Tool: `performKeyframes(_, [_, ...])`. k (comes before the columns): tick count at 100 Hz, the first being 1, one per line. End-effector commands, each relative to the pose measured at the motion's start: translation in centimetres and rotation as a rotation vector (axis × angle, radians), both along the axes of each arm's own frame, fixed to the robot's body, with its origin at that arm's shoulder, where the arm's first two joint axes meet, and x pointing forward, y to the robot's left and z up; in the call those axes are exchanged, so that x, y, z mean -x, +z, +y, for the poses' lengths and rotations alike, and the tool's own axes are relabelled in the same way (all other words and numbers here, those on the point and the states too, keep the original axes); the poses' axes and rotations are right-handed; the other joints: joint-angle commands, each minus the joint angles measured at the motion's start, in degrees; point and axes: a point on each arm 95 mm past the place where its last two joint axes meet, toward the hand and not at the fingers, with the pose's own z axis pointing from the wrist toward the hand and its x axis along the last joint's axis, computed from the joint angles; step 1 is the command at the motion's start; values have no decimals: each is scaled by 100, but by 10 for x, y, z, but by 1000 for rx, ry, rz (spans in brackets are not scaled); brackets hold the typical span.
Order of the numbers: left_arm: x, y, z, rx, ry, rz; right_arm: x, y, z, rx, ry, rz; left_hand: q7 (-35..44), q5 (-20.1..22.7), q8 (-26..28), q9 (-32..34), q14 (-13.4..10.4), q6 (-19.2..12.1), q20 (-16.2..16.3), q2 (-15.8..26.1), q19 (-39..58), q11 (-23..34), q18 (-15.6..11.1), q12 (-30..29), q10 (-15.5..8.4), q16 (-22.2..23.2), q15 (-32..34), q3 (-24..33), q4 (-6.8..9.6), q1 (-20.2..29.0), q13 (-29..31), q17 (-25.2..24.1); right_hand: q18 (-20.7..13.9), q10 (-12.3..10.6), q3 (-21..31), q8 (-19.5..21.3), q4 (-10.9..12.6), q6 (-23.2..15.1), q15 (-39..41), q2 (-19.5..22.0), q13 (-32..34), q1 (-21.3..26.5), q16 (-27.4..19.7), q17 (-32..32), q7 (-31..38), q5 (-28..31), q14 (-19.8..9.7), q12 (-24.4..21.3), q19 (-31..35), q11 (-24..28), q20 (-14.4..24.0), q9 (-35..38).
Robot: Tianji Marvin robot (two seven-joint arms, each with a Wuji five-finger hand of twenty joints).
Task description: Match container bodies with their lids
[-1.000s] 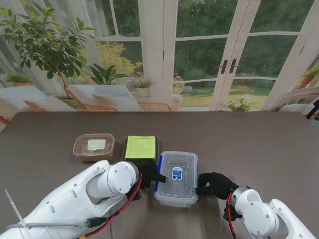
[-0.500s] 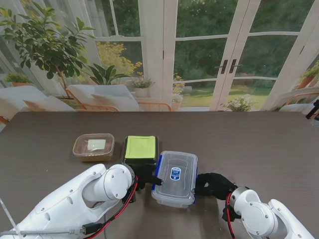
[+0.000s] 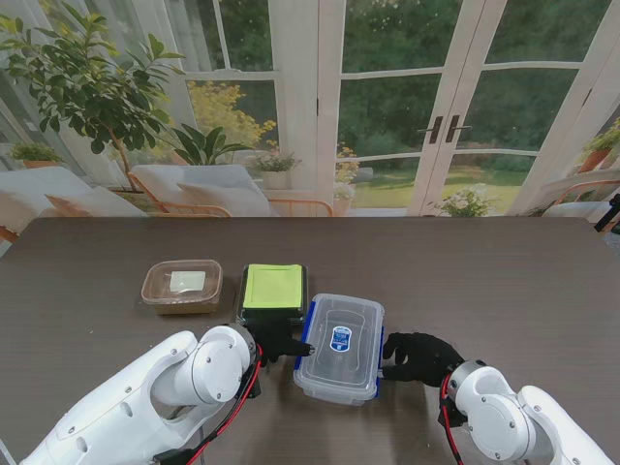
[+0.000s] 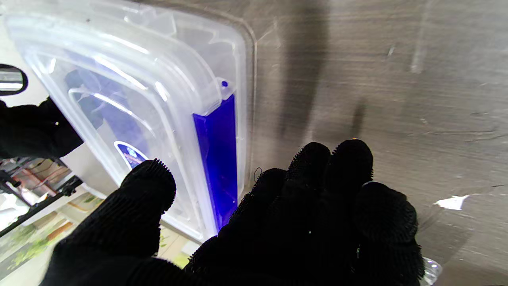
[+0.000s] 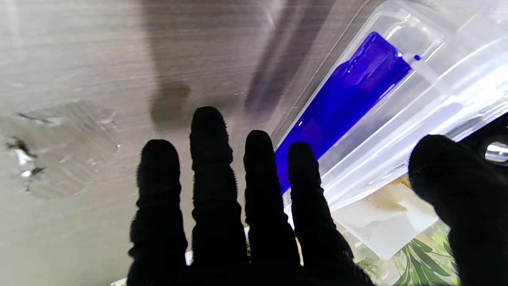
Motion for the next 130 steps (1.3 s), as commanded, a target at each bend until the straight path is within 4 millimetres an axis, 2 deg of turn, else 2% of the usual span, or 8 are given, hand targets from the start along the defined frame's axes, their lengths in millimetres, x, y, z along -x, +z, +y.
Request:
performKeyframes(1, [1, -2, -7, 28, -14, 21, 1, 1, 4, -4, 14, 14, 81, 88, 41, 110, 88, -7, -45, -62, 328, 101, -66, 22, 67, 18, 208, 142, 44, -113, 143, 102, -71, -92, -49, -52, 153, -38, 73, 75, 244, -123, 90, 46, 49, -46, -8, -11, 306, 89, -15, -73])
performKeyframes(24, [-1, -1, -14, 55, -48, 16, 2, -1, 5, -22, 20, 37, 123, 75, 64, 87, -23, -79, 167, -11, 499, 475, -250, 468, -3, 324, 823, 162, 34, -130, 160, 121, -79, -93, -33, -44, 168, -70, 124, 65, 252, -107, 116, 65, 107, 119, -5, -6, 315, 102, -17, -53])
performKeyframes(39, [-5, -1, -18, 57, -66, 15, 4, -2, 7, -39, 27, 46, 118, 57, 62, 39, -25, -92, 243, 6, 510, 553, -268, 611, 9, 430, 1011, 158, 35, -113, 109, 100, -81, -91, -11, -32, 168, -114, 133, 65, 266, -107, 119, 80, 153, 271, -20, -4, 321, 110, -20, -31])
performKeyframes(68, [-19, 2, -24, 56, -101, -1, 5, -5, 11, -84, 42, 78, 107, 30, 58, -44, -48, -144, 317, 61, 517, 605, -366, 721, -9, 488, 1092, 116, 36, -81, 17, 42, -78, -88, 54, -14, 158, -170, 137, 40, 271, -98, 119, 74, 199, 490, -26, -1, 318, 114, -32, -5])
performKeyframes(130, [-41, 6, -36, 50, -159, -25, 7, -8, 23, -145, 61, 92, 89, -3, 52, -158, -80, -239, 469, 66, 541, 606, -515, 794, -26, 566, 1146, 83, 46, -47, -102, -41, -74, -93, 210, 17, 166, -163, 141, 88, 254, -55, 115, 56, 239, 567, -26, 5, 322, 134, -44, 17])
